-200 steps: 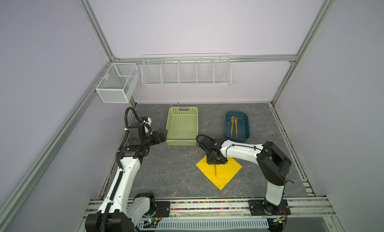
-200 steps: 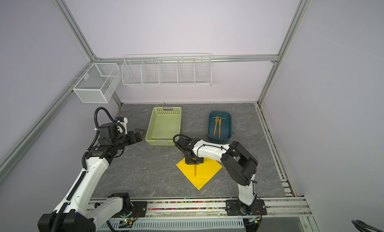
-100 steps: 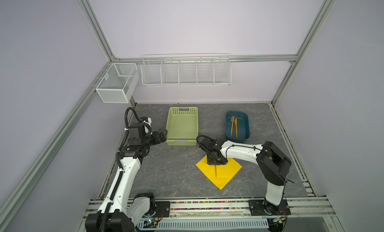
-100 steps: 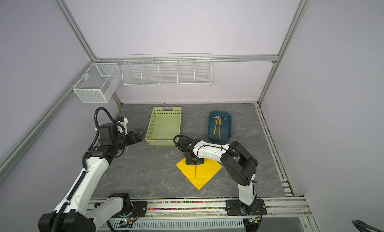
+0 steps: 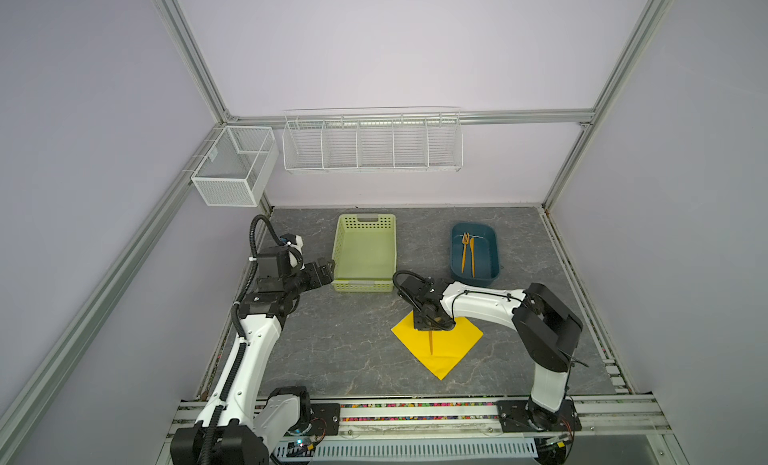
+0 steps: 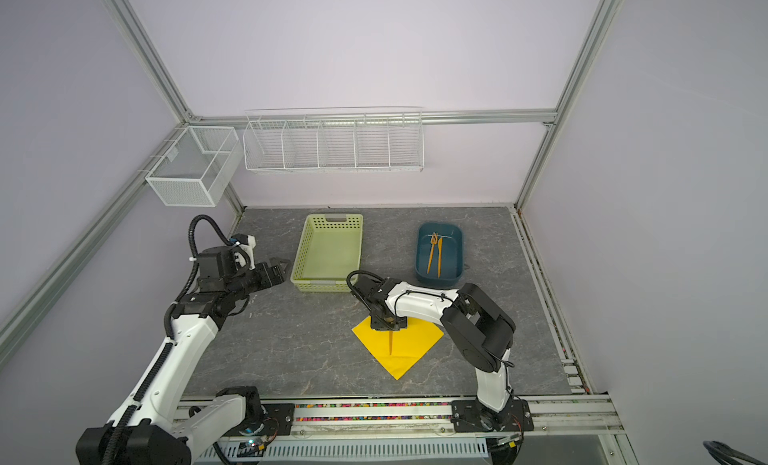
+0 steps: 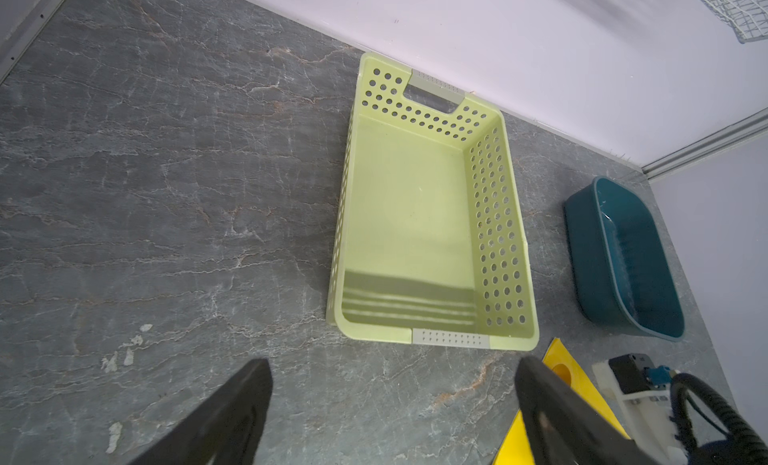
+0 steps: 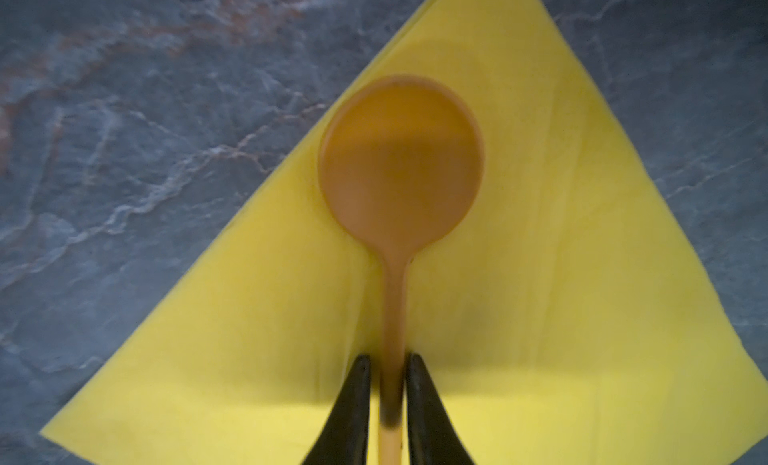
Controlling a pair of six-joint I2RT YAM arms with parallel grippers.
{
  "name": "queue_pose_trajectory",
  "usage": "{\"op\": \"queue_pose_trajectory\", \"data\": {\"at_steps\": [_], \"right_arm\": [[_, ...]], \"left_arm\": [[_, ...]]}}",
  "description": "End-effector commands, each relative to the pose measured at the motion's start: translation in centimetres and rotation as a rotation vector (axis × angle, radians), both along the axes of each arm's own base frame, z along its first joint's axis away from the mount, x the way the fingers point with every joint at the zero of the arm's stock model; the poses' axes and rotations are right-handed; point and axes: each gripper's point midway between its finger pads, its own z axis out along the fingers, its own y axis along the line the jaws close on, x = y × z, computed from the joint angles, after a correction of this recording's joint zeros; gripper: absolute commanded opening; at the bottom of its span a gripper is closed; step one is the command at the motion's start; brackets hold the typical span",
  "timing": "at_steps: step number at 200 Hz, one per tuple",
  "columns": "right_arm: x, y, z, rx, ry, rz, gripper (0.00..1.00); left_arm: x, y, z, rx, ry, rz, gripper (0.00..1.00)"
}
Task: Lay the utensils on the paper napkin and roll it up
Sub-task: 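Lower the held spoon toward the napkin with the right gripper, then release the yellow spoon onto the napkin and move the right gripper to the teal tray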
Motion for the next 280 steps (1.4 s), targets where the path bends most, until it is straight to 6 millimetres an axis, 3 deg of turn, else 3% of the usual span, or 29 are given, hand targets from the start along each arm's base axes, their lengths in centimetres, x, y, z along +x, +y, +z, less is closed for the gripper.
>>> {"op": "queue_pose_trajectory", "data": {"at_steps": [1, 112, 228, 280], "right_arm": [[-0.5, -0.6, -0.8, -0.024, 0.012, -0.022, 0.23], [-0.2, -0.2, -0.2, -0.023, 0.000, -0.005, 0.30], [1.9, 0.0, 6.9, -0.028, -0.099, 0.057, 0.31], [4.2, -1.0, 9.1, -0.009, -0.109, 0.079, 0.31]], "left_arm": [[0.1, 0.1, -0.4, -0.009, 0.006, 0.006, 0.93], [0.1, 0.1, -0.4, -0.007, 0.007, 0.007, 0.93], [0.0, 0.2, -0.4, -0.004, 0.008, 0.009, 0.94], [0.1, 0.4, -0.9, 0.007, 0.044, 0.017, 0.95]]}}
